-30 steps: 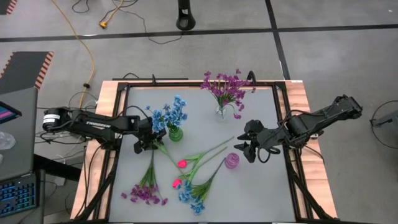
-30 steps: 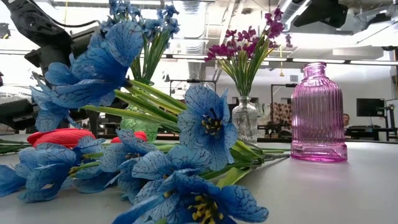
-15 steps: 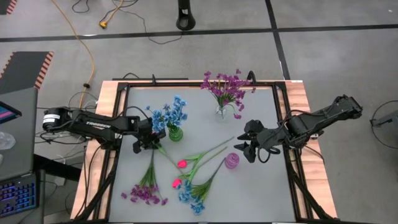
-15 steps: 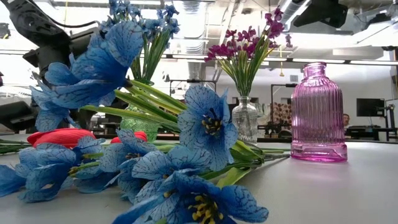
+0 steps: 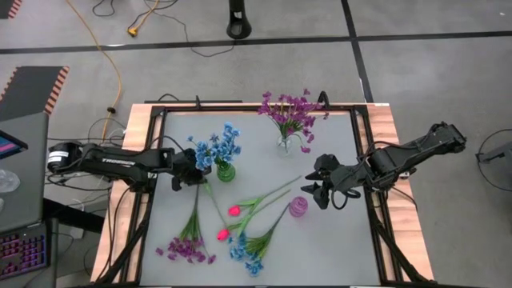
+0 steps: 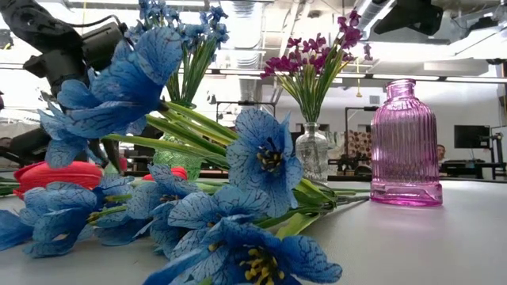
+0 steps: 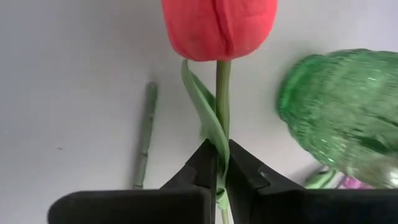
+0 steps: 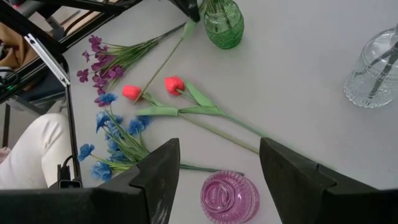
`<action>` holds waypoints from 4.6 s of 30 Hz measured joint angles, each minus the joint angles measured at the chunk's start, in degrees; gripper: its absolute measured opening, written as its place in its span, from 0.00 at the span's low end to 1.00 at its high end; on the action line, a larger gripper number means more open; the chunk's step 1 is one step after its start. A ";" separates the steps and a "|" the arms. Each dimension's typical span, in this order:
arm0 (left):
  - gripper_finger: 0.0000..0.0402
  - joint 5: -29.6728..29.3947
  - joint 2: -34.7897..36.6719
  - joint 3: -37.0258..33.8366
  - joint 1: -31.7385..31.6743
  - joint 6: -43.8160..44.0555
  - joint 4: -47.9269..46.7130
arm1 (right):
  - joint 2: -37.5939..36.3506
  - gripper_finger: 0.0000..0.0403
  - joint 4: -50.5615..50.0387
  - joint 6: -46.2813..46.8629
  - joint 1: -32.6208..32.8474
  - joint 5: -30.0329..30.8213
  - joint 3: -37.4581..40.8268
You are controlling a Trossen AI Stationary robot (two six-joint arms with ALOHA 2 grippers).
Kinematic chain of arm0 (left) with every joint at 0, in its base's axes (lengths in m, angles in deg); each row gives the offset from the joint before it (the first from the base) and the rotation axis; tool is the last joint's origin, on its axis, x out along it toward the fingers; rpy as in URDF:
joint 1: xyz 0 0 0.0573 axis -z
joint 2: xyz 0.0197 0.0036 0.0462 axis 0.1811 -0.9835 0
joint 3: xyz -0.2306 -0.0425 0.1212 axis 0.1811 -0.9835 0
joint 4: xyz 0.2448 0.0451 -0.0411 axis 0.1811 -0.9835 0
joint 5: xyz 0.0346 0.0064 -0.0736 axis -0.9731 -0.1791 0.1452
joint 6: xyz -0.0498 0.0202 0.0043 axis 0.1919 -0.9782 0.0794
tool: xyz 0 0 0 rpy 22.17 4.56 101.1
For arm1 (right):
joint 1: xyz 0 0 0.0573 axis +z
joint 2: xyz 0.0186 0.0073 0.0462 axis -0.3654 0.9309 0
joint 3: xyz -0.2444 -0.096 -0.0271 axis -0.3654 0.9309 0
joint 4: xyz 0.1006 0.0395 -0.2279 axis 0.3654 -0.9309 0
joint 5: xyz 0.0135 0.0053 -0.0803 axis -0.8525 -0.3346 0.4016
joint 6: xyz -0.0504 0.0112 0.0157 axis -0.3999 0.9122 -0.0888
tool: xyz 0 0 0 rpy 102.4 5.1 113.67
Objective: Sort flowers into vase by color
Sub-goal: Put the top left pink tulip into the purple flower vase
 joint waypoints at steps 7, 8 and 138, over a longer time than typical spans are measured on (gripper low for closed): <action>0.00 -3.03 4.92 0.07 2.17 -5.13 0.16 | 0.00 0.62 0.07 0.00 0.00 0.00 0.00; 0.00 -3.67 5.69 0.07 2.64 -6.28 0.17 | 0.00 0.62 0.17 0.00 0.00 0.00 0.00; 0.00 -28.22 -12.25 28.83 33.99 -91.66 36.44 | 29.00 0.62 67.24 -33.64 -3.85 -9.55 0.00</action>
